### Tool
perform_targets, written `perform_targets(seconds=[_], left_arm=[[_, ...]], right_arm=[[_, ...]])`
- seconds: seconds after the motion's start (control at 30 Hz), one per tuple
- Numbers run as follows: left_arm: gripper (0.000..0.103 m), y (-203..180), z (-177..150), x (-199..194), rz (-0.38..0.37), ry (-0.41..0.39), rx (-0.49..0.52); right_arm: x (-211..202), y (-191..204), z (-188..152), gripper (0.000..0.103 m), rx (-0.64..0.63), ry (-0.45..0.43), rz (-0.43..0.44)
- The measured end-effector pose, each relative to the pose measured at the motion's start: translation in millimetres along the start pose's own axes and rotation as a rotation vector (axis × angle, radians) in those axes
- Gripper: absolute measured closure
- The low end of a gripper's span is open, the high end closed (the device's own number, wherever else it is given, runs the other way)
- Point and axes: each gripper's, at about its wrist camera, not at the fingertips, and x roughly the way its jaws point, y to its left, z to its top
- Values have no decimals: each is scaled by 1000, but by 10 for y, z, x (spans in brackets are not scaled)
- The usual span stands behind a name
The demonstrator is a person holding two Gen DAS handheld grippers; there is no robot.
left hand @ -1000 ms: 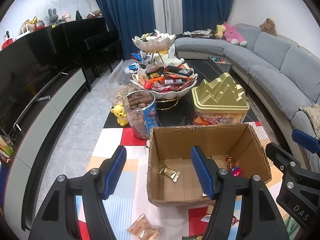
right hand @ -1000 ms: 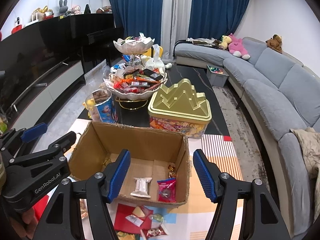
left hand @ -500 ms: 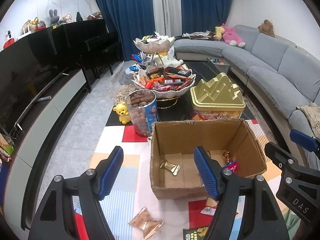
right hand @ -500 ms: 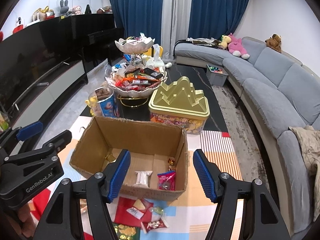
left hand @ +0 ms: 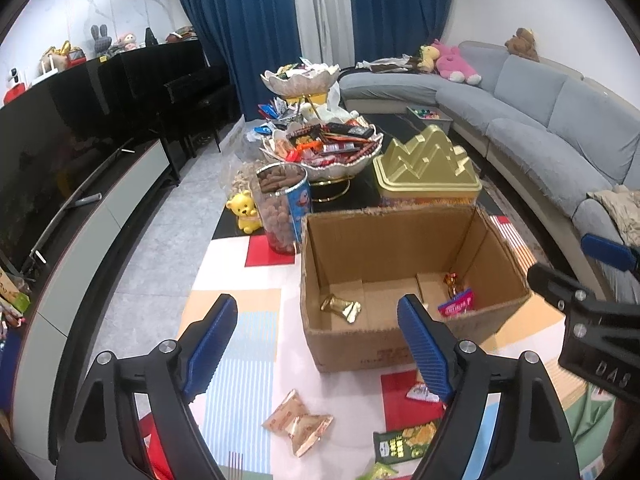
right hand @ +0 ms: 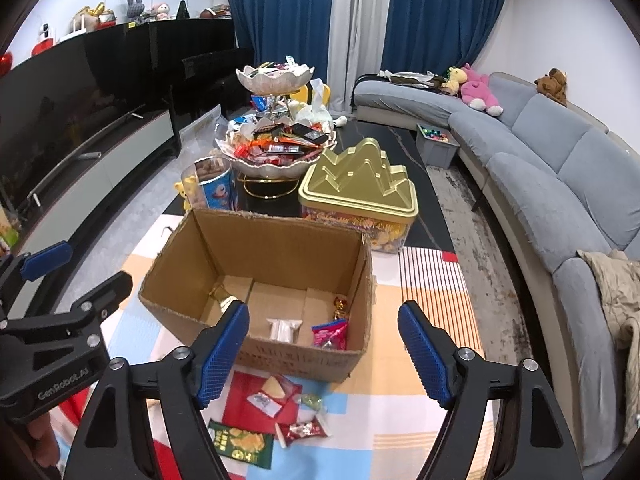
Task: Organize snacks
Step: 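Withdraw both tools from the box toward the snacks on the rug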
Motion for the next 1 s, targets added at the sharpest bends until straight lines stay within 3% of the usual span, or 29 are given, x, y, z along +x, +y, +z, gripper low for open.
perform_targets(seconds=[1.0], left_arm=[[17, -163, -976, -26, -85, 79, 69]], right_arm=[[72, 148, -785, 25, -85, 105, 53]])
